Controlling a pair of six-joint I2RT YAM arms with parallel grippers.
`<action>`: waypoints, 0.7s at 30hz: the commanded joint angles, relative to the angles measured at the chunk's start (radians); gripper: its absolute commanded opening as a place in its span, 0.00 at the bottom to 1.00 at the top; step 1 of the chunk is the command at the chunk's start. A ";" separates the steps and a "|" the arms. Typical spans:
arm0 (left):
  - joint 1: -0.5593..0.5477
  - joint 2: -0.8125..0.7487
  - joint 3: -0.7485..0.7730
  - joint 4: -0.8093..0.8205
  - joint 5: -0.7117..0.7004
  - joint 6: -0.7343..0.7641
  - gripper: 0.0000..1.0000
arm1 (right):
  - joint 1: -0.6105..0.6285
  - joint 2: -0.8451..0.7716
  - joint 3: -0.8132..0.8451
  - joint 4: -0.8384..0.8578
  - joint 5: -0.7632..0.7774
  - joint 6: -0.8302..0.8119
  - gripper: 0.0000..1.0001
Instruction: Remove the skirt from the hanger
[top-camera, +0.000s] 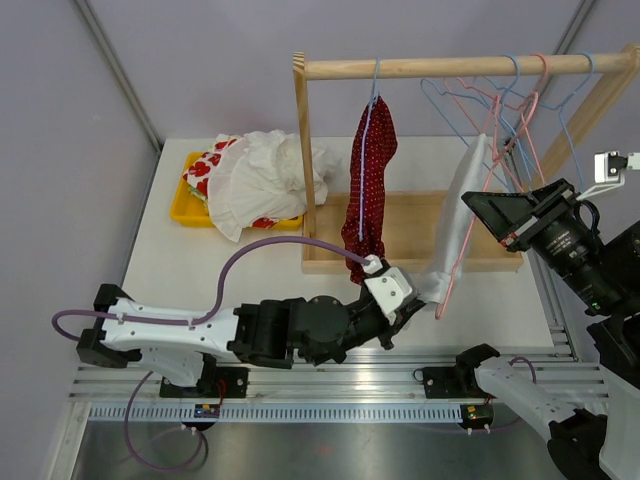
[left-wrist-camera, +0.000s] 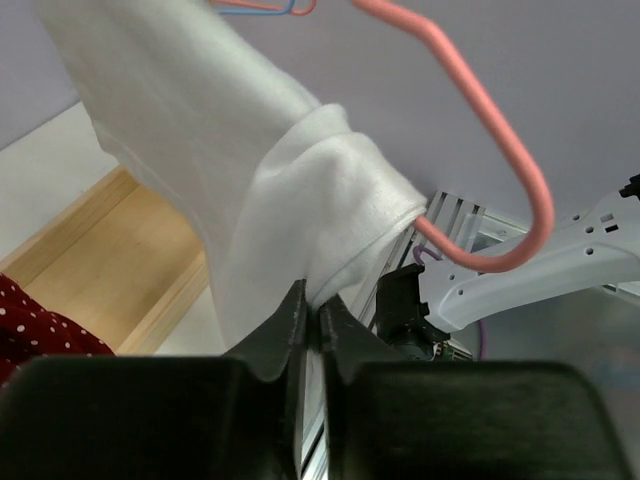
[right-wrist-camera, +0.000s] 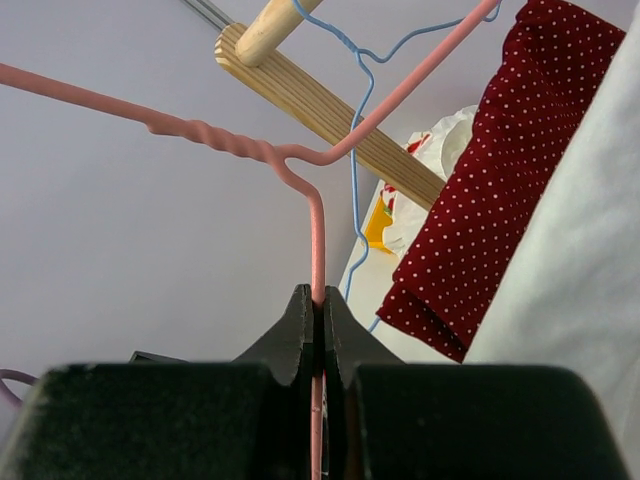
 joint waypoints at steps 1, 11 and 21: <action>-0.004 0.013 0.002 0.126 0.051 0.000 0.00 | 0.007 -0.002 -0.007 0.101 -0.014 0.008 0.00; -0.152 0.035 -0.194 0.120 0.071 -0.152 0.00 | 0.007 0.131 0.140 0.095 0.032 -0.086 0.00; -0.537 0.000 -0.339 -0.246 -0.305 -0.614 0.00 | 0.006 0.278 0.214 0.117 0.076 -0.167 0.00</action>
